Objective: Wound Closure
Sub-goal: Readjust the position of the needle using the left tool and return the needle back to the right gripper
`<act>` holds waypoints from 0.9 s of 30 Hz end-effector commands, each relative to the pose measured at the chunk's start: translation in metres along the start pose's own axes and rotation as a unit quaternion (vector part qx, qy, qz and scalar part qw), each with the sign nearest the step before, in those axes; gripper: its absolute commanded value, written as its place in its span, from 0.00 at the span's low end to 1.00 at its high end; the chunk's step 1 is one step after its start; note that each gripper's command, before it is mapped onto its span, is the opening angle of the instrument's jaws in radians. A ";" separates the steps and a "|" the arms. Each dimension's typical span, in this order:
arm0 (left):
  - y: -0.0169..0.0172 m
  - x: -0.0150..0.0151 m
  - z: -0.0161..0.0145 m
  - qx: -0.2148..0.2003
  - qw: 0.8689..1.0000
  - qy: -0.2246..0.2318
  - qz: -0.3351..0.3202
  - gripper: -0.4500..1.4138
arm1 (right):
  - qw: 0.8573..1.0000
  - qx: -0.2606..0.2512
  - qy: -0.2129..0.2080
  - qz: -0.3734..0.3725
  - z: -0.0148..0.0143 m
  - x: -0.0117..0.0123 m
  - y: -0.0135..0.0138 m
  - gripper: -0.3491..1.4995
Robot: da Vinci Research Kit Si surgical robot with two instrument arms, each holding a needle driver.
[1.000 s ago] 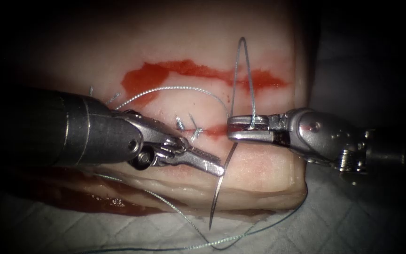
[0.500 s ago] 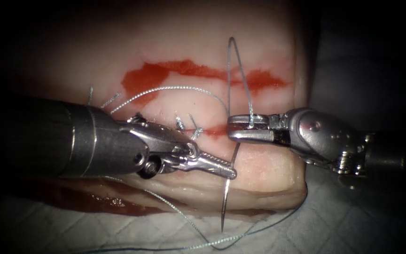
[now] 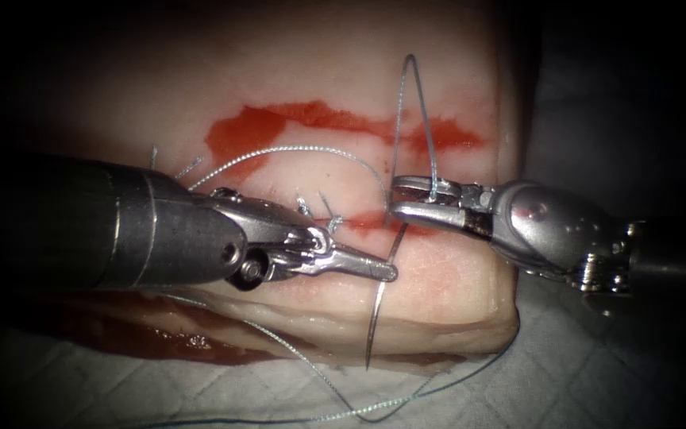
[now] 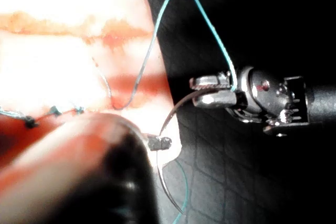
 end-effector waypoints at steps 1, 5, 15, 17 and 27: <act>0.0004 -0.0002 0.0006 -0.001 1.000 -0.003 0.000 0.00 | 1.000 0.006 -0.002 -0.004 0.0008 0.0004 -0.0002 0.33; 0.0003 -0.0001 0.0006 -0.004 1.000 -0.009 -0.001 0.00 | 1.000 0.019 -0.002 -0.010 0.0007 0.0003 -0.0002 0.33; 0.0002 0.0000 0.0009 -0.008 1.000 -0.016 -0.002 0.00 | 1.000 0.016 -0.002 -0.013 0.0006 0.0004 -0.0001 0.26; 0.0002 0.0000 0.0009 -0.009 1.000 -0.017 -0.003 0.00 | 1.000 0.013 -0.001 -0.010 0.0006 0.0004 0.0000 0.16; -0.0001 0.0001 0.0012 -0.011 1.000 -0.022 -0.007 0.00 | 1.000 0.014 -0.001 -0.012 0.0005 0.0000 0.0002 0.00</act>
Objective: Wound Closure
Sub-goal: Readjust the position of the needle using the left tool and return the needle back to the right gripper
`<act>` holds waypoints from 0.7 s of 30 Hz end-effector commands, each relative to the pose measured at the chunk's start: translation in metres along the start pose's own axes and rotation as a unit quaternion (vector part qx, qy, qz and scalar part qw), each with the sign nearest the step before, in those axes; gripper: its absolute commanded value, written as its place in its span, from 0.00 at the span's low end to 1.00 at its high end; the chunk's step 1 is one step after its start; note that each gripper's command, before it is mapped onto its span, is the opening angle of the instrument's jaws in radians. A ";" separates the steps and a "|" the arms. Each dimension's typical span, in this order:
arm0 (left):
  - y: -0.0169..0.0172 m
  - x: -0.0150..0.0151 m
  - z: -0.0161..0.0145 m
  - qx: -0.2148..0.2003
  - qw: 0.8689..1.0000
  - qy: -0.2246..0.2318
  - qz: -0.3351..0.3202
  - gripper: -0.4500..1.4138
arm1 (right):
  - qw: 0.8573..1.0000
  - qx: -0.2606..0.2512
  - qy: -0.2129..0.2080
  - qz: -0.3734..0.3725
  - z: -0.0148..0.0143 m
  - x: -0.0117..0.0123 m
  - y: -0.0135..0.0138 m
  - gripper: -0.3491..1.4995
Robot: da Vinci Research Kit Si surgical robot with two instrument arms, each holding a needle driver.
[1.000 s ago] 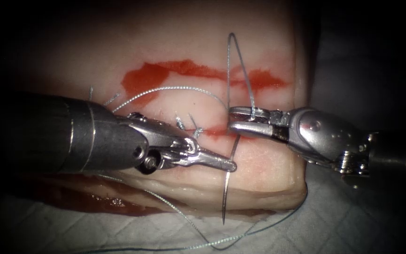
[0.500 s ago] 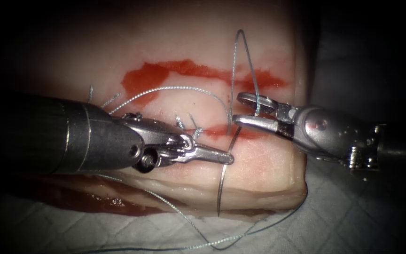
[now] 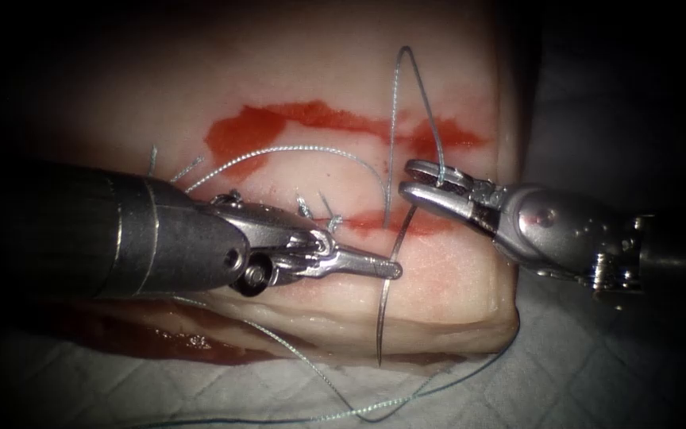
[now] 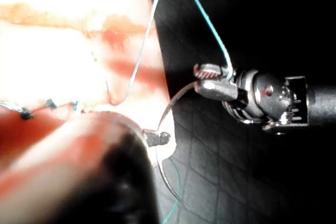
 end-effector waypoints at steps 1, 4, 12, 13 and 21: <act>0.0003 -0.0002 0.0006 0.000 1.000 0.000 -0.001 0.00 | 1.000 0.001 -0.002 0.000 0.0008 0.0004 -0.0001 0.00; 0.0004 -0.0002 0.0008 0.003 1.000 0.006 0.005 0.41 | 1.000 0.003 -0.001 0.000 0.0006 0.0003 -0.0002 0.00; 0.0004 -0.0022 -0.0004 0.039 0.998 -0.001 0.049 0.80 | 1.000 0.013 0.000 -0.027 -0.0005 0.0002 -0.0009 0.00; 0.0002 -0.0028 -0.0008 0.047 0.997 -0.005 0.061 0.80 | 0.999 0.016 -0.005 -0.050 -0.0007 0.0001 -0.0011 0.00; 0.0010 -0.0041 -0.0020 0.049 0.985 -0.021 0.167 0.25 | 0.989 0.028 -0.033 -0.141 -0.0013 0.0000 -0.0017 0.00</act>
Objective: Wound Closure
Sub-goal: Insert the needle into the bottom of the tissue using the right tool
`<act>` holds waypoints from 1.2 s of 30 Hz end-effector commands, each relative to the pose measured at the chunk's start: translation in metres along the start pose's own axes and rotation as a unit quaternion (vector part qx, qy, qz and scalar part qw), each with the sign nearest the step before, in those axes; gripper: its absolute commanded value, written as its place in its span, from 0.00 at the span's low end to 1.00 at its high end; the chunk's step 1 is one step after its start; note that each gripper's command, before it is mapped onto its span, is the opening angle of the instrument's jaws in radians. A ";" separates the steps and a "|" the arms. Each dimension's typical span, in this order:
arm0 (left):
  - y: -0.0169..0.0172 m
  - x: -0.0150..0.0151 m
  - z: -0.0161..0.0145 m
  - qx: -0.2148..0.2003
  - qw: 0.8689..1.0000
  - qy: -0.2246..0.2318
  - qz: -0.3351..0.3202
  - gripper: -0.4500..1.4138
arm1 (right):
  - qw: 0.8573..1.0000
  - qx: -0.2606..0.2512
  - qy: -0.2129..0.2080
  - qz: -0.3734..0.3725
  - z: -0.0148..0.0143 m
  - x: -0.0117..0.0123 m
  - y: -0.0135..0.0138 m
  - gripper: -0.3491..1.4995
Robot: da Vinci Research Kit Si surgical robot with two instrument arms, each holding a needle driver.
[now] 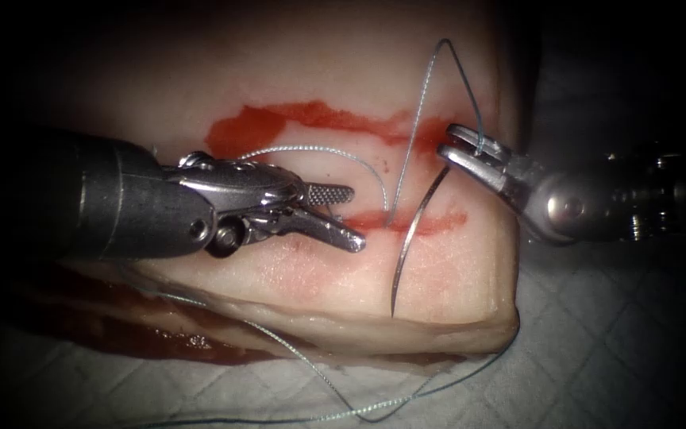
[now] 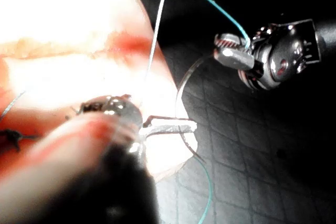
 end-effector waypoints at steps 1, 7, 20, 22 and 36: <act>0.0008 0.0006 0.0006 0.005 1.000 0.006 0.003 0.05 | 1.000 -0.002 -0.004 -0.018 0.0012 0.0006 -0.0004 0.00; 0.0032 0.0036 0.0018 -0.055 0.992 0.060 0.092 0.00 | 0.998 -0.011 0.006 -0.059 0.0014 0.0008 -0.0005 0.00; 0.0088 0.0051 0.0042 -0.126 0.975 0.124 0.135 0.00 | 0.993 -0.036 0.030 -0.110 0.0013 0.0007 -0.0010 0.00; 0.0092 0.0046 0.0040 -0.140 0.970 0.132 0.145 0.00 | 0.992 -0.039 0.033 -0.113 0.0012 0.0007 -0.0011 0.00; 0.0084 0.0030 0.0048 -0.197 0.937 0.178 0.228 0.00 | 0.981 -0.053 0.047 -0.180 0.0016 0.0005 -0.0019 0.00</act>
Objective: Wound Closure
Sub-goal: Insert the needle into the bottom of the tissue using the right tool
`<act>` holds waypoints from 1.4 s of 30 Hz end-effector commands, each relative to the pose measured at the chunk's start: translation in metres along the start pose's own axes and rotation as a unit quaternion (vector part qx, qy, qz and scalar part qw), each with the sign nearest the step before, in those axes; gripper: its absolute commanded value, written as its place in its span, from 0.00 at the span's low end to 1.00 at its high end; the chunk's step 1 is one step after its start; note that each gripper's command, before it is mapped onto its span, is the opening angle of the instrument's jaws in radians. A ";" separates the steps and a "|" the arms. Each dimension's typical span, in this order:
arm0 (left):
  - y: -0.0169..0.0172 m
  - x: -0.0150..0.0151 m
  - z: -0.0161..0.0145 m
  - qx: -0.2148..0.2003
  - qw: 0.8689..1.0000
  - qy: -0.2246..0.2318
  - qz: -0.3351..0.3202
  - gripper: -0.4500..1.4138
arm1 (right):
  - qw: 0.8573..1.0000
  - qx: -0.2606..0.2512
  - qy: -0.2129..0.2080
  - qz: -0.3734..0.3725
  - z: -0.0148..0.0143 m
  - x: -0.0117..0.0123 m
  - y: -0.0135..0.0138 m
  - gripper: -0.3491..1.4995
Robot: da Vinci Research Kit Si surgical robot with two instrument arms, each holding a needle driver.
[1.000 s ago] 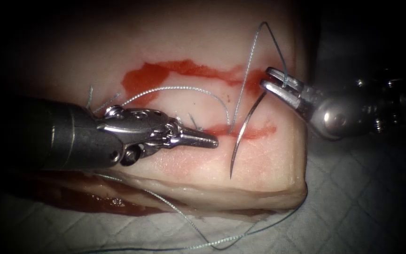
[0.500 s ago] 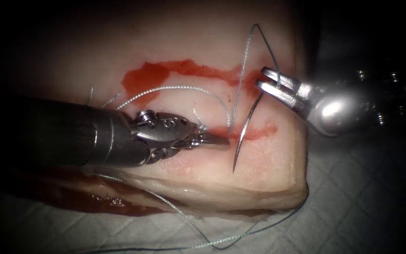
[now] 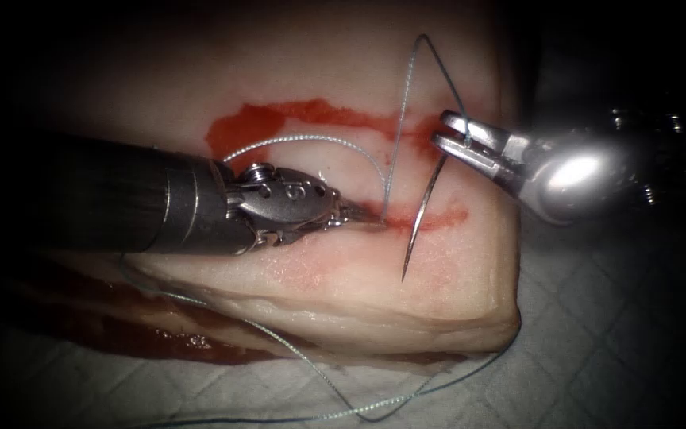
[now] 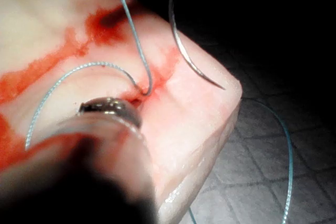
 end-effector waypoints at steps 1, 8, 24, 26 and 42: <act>0.0001 -0.0004 0.0007 -0.003 1.000 0.005 0.004 0.00 | 1.000 0.001 -0.001 -0.008 0.0011 0.0005 -0.0002 0.00; 0.0001 -0.0018 0.0014 -0.023 0.998 0.053 0.006 0.00 | 0.998 -0.001 0.009 -0.066 0.0016 0.0007 -0.0011 0.00; 0.0007 -0.0025 0.0010 -0.029 0.962 0.220 0.161 0.00 | 0.991 -0.011 0.016 -0.129 0.0031 0.0023 -0.0011 0.00; 0.0008 -0.0027 0.0008 -0.020 0.954 0.236 0.182 0.00 | 0.991 -0.017 0.013 -0.132 0.0035 0.0024 -0.0012 0.00; 0.0009 -0.0041 -0.0002 0.108 0.962 0.208 0.141 0.00 | 0.984 -0.055 0.012 -0.172 0.0046 0.0042 -0.0003 0.00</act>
